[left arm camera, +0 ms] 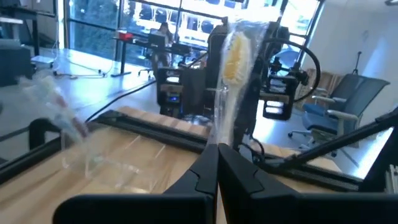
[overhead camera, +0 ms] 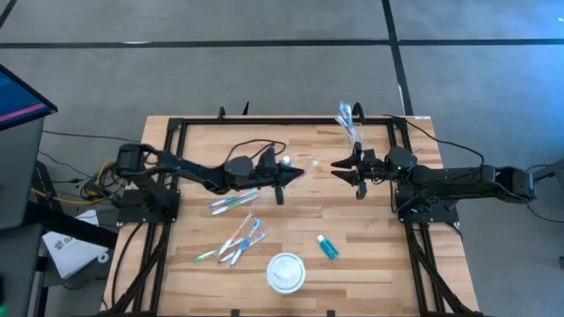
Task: Pick & Place toothbrushing station
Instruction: Put the orange toothbrush into the transparent organizer
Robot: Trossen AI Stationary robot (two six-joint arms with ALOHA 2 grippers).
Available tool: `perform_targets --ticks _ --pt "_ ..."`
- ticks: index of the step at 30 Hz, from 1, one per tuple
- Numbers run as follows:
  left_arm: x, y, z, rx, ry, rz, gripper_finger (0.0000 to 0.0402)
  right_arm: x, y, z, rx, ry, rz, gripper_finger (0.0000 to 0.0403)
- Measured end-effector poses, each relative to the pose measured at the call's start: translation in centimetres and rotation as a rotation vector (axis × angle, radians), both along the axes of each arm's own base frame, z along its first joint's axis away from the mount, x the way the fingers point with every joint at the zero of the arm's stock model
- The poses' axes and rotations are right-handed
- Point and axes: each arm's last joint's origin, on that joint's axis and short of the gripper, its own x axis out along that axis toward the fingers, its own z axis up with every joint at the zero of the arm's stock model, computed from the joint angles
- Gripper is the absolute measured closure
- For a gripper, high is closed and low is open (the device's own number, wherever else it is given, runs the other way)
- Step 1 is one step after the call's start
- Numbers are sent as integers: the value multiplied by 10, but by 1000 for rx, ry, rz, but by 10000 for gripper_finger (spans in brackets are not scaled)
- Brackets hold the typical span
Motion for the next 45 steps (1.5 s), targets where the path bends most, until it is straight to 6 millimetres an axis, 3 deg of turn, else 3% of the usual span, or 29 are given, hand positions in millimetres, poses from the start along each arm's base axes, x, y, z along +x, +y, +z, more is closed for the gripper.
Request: perform_targets --ticks 7,17,45 --pt "29 2 -1 18 -13 2 401 0 1 2 -6 -19 6 282" --pt "47 -1 -7 29 -11 -3 401 0 0 3 -7 -29 -23 282" --pt "49 1 -1 51 -48 53 401 1 6 8 -29 -79 13 282"
